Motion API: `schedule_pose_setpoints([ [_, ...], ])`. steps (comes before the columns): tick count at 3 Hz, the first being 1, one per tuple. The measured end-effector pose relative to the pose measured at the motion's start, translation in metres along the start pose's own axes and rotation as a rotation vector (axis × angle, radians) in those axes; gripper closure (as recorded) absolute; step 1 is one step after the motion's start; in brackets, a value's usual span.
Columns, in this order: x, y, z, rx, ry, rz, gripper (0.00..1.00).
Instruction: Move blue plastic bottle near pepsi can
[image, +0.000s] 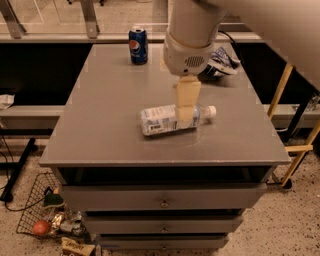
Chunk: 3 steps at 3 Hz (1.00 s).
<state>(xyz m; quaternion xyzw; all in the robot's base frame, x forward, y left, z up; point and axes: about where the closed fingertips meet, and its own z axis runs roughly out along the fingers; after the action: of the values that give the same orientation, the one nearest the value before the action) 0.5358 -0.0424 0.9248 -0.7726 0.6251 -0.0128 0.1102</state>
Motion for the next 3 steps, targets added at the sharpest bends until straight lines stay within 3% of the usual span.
schedule_pose_setpoints([
  [2,0.008,-0.004,0.060,-0.065,0.070,0.101,0.02],
  [3,0.013,-0.007,0.070,-0.067,0.079,0.114,0.25],
])
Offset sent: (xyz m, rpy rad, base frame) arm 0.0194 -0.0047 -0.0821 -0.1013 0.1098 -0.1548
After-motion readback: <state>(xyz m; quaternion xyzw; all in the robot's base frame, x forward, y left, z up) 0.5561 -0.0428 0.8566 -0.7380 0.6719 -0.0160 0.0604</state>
